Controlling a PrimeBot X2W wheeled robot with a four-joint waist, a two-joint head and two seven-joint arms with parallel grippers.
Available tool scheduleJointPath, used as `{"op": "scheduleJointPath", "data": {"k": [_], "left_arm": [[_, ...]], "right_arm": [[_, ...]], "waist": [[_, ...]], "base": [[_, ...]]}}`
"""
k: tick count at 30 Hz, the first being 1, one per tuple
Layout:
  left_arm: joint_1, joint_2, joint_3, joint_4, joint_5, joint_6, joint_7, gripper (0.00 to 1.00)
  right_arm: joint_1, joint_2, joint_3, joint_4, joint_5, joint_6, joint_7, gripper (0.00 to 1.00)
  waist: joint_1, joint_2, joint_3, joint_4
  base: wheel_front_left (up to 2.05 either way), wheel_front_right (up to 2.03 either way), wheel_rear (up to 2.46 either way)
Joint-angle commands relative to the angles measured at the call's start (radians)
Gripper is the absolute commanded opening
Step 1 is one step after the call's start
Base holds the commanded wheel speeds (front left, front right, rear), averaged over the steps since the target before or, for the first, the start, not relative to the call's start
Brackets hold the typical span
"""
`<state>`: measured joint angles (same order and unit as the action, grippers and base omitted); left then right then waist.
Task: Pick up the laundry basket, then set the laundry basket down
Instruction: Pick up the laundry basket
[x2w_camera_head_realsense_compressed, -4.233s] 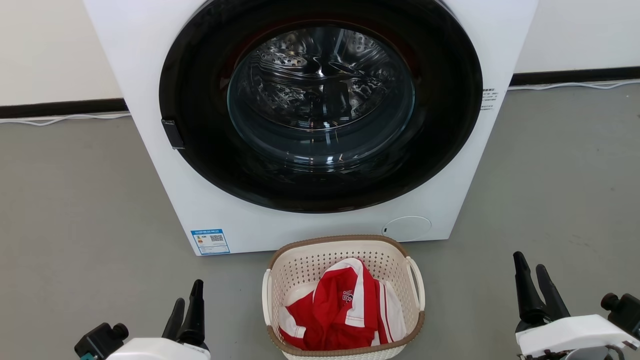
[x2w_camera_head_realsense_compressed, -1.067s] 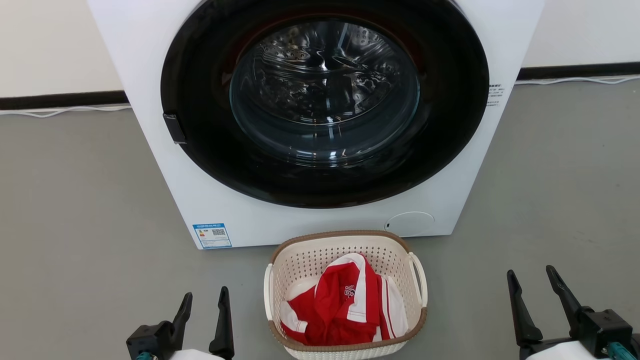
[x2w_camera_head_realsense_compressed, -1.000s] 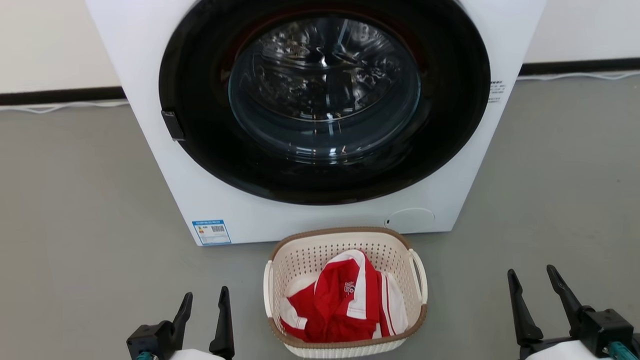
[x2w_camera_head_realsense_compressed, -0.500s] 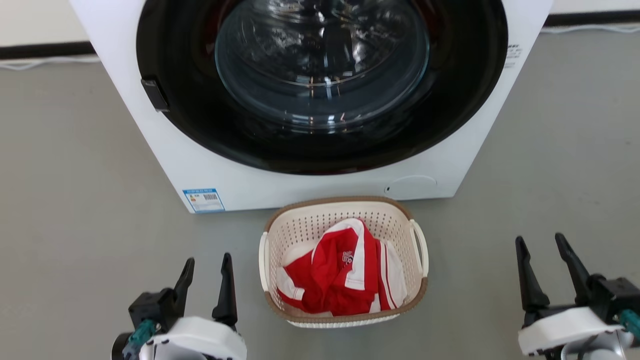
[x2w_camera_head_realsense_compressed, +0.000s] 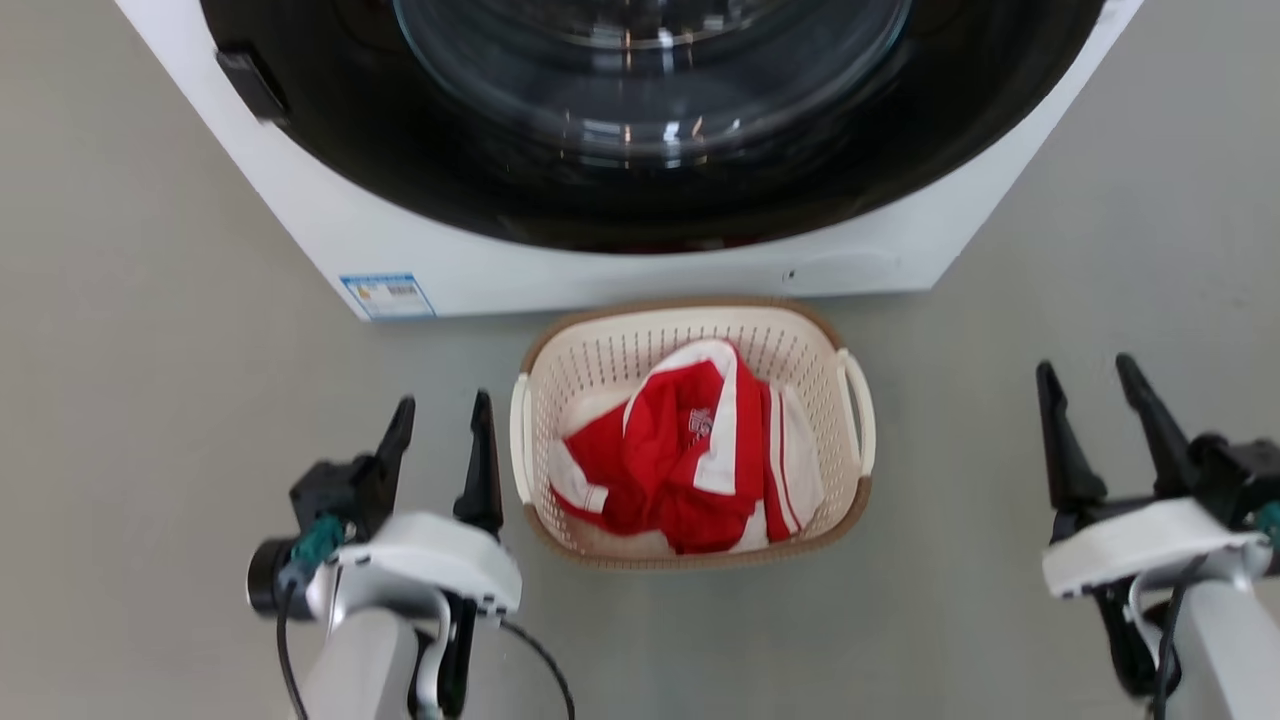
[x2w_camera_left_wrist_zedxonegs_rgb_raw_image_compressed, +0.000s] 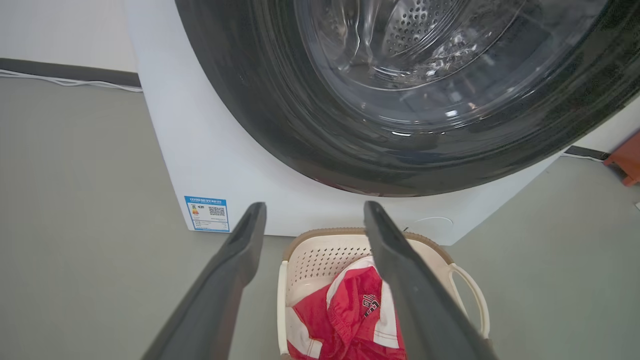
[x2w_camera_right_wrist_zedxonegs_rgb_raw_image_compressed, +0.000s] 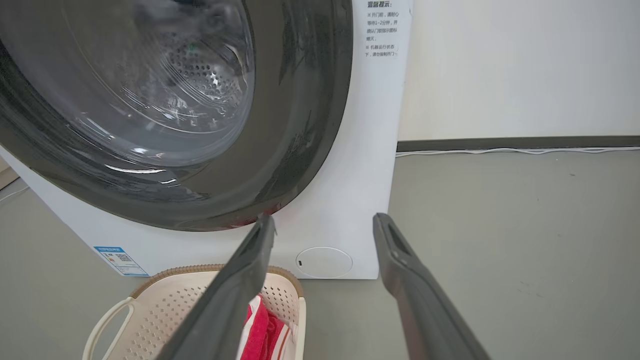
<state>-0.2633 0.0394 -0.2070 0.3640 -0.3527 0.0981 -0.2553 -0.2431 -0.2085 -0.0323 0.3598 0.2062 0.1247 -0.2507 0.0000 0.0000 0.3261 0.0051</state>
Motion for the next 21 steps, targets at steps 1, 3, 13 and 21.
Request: {"op": "scheduleJointPath", "data": {"k": [1, 3, 13, 21], "left_arm": [[-0.047, 0.011, 0.021, -0.011, -0.002, 0.012, -0.006, 1.00], [-0.084, 0.011, 0.009, 0.006, -0.003, 0.020, -0.006, 1.00], [-0.242, 0.011, -0.047, 0.077, -0.029, 0.055, -0.006, 1.00], [-0.330, 0.011, -0.103, 0.137, -0.069, 0.083, -0.006, 1.00]], "right_arm": [[-0.032, -0.020, 0.024, -0.013, 0.010, 0.006, -0.011, 1.00], [-0.061, -0.032, 0.031, -0.006, 0.019, 0.006, -0.011, 1.00], [-0.188, -0.077, 0.061, 0.060, 0.050, 0.006, -0.011, 1.00], [-0.263, -0.084, 0.104, 0.159, 0.085, 0.006, -0.011, 1.00]], "waist": [[0.0000, 0.0000, 0.058, 0.006], [0.0000, 0.0000, 0.097, 0.010], [0.0000, 0.0000, 0.262, 0.025], [0.0000, 0.0000, 0.344, 0.035]], "base": [[0.00, 0.00, 0.00], [0.00, 0.00, 0.00], [0.00, 0.00, 0.00], [0.00, 0.00, 0.00]]}}
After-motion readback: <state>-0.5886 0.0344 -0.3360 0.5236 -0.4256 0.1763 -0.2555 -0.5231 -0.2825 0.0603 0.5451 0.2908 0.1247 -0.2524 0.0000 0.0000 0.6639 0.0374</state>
